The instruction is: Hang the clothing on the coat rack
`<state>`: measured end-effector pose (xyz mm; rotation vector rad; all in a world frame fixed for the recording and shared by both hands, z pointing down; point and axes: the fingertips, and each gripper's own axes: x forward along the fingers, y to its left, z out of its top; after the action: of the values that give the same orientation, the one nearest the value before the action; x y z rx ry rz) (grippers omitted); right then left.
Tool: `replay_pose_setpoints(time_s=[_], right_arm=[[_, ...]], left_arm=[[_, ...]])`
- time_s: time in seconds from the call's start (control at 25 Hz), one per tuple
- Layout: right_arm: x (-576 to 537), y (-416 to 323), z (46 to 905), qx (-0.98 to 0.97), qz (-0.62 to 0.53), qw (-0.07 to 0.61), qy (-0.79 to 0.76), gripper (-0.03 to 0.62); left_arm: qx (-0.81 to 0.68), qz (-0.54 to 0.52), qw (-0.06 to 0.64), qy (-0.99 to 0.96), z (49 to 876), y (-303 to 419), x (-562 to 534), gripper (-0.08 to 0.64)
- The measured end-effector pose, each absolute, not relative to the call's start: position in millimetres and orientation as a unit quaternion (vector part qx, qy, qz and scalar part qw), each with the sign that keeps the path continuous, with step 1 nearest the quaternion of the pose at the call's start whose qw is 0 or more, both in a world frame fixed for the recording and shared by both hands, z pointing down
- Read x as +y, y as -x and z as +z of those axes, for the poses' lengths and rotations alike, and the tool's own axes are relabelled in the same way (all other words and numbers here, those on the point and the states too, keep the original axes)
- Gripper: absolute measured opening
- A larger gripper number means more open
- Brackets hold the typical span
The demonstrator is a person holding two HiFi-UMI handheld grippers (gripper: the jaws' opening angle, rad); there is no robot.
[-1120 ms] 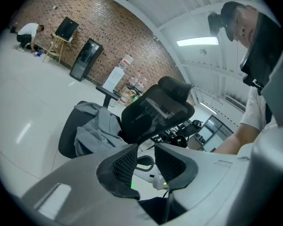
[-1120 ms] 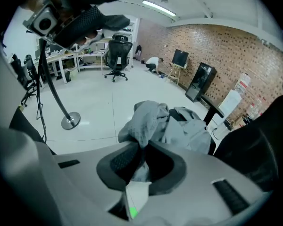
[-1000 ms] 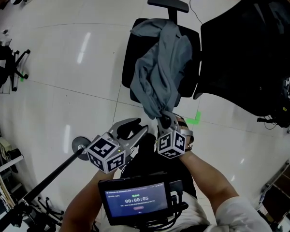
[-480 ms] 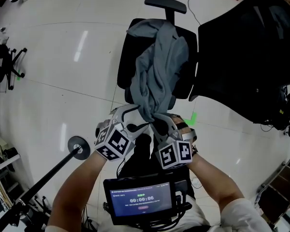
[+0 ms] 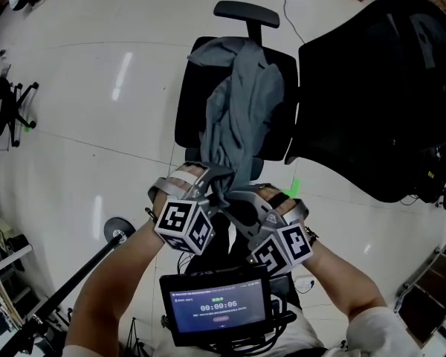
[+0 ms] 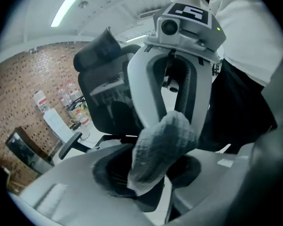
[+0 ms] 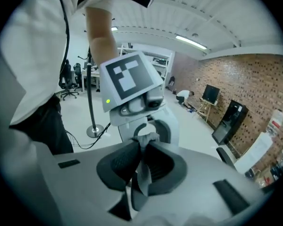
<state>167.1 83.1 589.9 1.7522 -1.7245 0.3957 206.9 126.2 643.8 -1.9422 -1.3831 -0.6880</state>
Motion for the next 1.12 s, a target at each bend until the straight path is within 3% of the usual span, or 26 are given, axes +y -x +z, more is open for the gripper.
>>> replay_pose_setpoints(time_s=[0.04, 0.08, 0.2, 0.28, 0.32, 0.68, 1.12], right_arm=[[81.1, -171.4, 584.1, -0.655, 0.146, 0.31, -0.673, 0.035], [80.4, -176.9, 579.2, -0.653, 0.14, 0.299, -0.682, 0.037], [82.4, -190.9, 564.6, -0.646, 0.129, 0.243, -0.712, 0.091], [88.8, -202.6, 559.5, -0.637, 0.138, 0.203, -0.731, 0.259], [94.5, -211.4, 561.8, -0.629, 0.145, 0.193, -0.739, 0.27], [124.3, -253.9, 658.3, -0.609, 0.207, 0.313, -0.699, 0.27], [126.6, -296.5, 652.0, -0.608, 0.211, 0.29, -0.709, 0.229]], left_arm=[[-0.529, -0.263, 0.304, 0.748, 640.3, -207.8, 127.9, 0.092], [-0.526, -0.266, 0.278, 0.759, 637.0, -209.6, 127.6, 0.023], [-0.492, -0.284, 0.212, 0.795, 629.5, -220.0, 116.1, 0.02], [-0.463, -0.293, 0.175, 0.818, 626.1, -228.1, 103.8, 0.018], [-0.45, -0.297, 0.156, 0.828, 624.3, -232.0, 97.9, 0.018], [-0.388, -0.307, 0.052, 0.868, 610.2, -249.4, 80.1, 0.018], [-0.355, -0.303, 0.032, 0.884, 595.5, -263.9, 72.8, 0.018]])
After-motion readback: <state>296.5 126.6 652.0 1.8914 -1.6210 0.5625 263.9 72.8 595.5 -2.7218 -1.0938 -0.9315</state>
